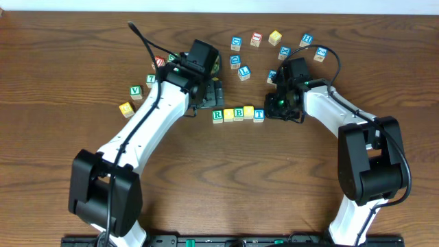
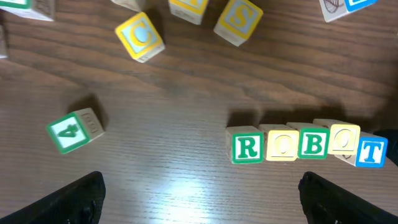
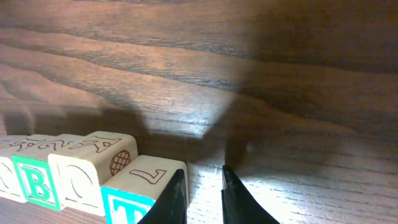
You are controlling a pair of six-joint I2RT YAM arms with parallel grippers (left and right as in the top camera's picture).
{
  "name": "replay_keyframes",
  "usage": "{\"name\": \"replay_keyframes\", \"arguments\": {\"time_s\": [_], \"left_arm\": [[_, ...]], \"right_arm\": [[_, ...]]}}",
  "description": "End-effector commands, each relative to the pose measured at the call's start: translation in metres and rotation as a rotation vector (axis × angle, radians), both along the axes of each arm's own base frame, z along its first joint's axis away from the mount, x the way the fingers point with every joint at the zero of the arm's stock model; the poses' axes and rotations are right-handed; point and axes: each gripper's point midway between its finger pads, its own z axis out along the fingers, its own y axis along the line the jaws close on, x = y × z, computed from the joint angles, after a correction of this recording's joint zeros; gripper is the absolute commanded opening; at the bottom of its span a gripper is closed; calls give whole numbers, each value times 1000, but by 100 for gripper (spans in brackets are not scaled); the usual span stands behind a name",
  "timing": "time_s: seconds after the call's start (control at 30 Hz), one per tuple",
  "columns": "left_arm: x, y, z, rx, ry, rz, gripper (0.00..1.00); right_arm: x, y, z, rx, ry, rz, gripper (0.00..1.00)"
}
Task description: Spell out ROBOT
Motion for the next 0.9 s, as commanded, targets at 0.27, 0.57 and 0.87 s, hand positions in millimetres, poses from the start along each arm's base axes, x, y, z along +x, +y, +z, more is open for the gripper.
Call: {"name": "replay_keyframes", "arguments": {"time_s": [0.27, 0.57, 0.87], "left_arm": [[7, -11, 0, -17, -23, -8, 98], [11, -12, 2, -11, -45, -45, 98], [27, 35, 23, -18, -87, 57, 98]], "right_arm": [[0, 15, 1, 44, -26, 74, 17], [5, 13, 5, 2, -56, 80, 13], [12, 8, 65, -30, -141, 42, 17]]}}
